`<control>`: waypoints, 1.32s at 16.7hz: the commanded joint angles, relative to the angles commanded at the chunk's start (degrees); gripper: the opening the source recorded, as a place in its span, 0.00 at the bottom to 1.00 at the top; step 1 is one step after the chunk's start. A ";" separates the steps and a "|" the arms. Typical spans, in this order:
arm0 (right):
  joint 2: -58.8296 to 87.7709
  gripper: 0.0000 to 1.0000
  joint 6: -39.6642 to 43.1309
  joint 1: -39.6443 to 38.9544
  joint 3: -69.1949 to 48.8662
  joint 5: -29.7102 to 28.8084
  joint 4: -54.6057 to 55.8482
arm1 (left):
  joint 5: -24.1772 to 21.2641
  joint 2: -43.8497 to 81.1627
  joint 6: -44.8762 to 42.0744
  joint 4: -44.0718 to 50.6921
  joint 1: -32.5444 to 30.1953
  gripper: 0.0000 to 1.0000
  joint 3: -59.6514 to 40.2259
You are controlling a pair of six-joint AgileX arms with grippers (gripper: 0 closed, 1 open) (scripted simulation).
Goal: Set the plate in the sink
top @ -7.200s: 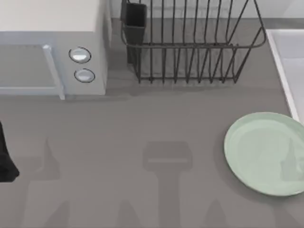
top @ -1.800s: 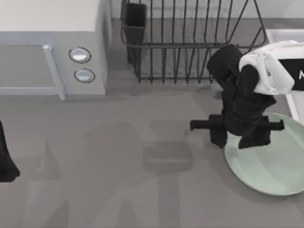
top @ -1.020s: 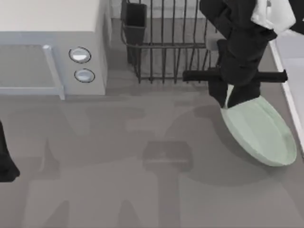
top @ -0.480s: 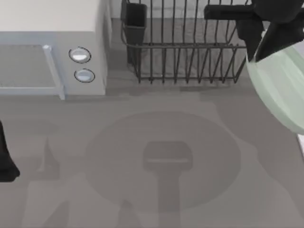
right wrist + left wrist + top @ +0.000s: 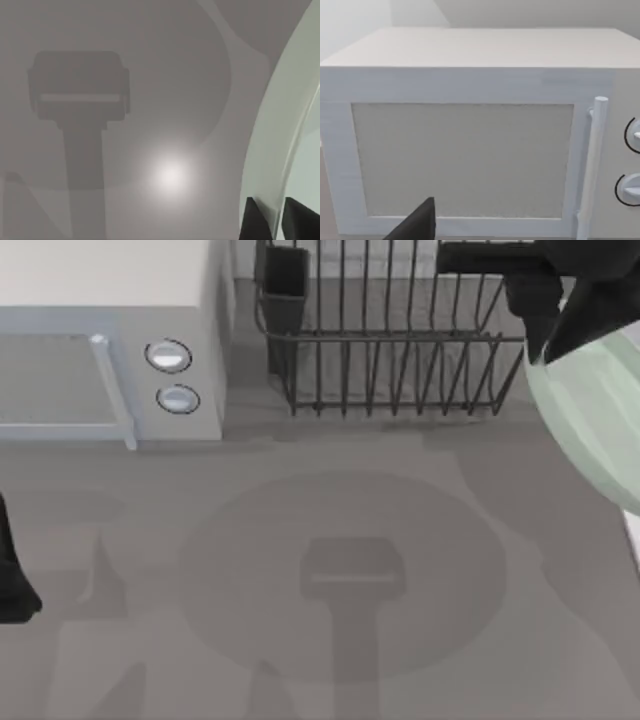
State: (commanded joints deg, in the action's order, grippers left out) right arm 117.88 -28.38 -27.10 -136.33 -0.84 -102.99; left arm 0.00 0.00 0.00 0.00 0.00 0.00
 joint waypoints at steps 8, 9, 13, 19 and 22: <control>25.23 0.00 20.18 20.26 -19.54 0.19 0.93 | 0.00 0.00 0.00 0.00 0.00 1.00 0.00; 28.77 0.00 23.29 23.38 -22.22 0.22 1.20 | 0.00 0.00 0.00 0.00 0.00 1.00 0.00; 36.93 0.00 31.19 31.31 -29.47 0.30 2.10 | 0.00 0.00 0.00 0.00 0.00 1.00 0.00; 37.46 0.08 31.71 31.83 -29.98 0.31 2.19 | 0.00 0.00 0.00 0.00 0.00 1.00 0.00; 37.46 0.30 31.71 31.83 -29.98 0.31 2.19 | 0.00 0.00 0.00 0.00 0.00 1.00 0.00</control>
State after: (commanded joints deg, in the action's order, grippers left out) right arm 155.34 3.33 4.73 -166.31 -0.53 -100.80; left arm 0.00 0.00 0.00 0.00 0.00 0.00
